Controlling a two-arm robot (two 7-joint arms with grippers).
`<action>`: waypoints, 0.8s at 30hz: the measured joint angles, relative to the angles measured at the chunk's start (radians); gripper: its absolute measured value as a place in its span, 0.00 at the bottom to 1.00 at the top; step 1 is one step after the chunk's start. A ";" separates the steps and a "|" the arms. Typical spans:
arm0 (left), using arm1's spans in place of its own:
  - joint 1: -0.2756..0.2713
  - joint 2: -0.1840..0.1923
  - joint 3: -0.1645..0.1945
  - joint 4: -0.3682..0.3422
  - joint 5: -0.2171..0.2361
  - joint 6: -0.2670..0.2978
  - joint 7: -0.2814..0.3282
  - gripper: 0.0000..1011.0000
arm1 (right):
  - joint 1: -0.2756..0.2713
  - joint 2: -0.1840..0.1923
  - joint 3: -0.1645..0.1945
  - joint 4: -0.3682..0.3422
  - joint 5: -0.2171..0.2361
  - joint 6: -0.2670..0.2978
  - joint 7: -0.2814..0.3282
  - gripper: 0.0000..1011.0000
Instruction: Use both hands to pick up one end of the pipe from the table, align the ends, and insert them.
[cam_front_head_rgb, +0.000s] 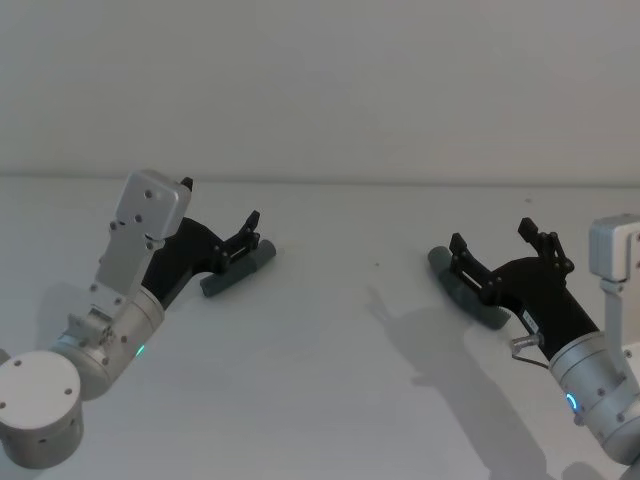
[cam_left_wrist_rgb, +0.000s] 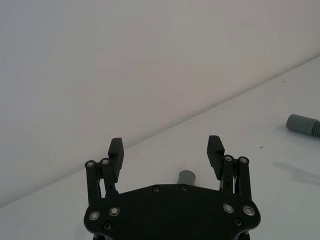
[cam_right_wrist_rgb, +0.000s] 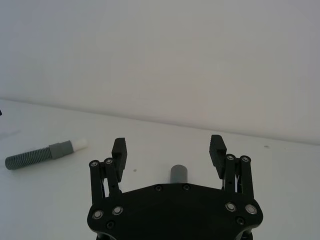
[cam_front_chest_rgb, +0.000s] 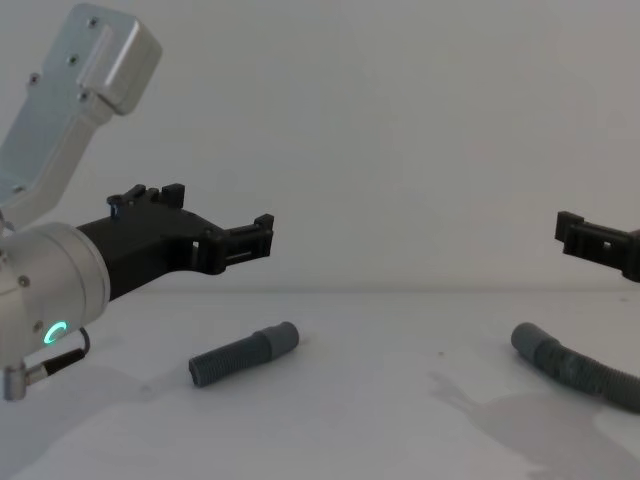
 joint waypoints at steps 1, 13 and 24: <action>0.000 0.000 0.000 0.000 0.000 0.000 0.000 0.99 | 0.000 0.000 0.000 0.000 0.000 0.000 0.000 0.99; 0.000 0.000 0.000 0.000 0.000 0.000 0.000 0.99 | 0.000 0.000 0.000 0.000 0.000 0.000 0.000 0.99; 0.000 0.000 0.000 0.000 0.000 0.000 0.000 0.99 | 0.000 0.000 0.000 0.000 0.000 0.000 0.000 0.99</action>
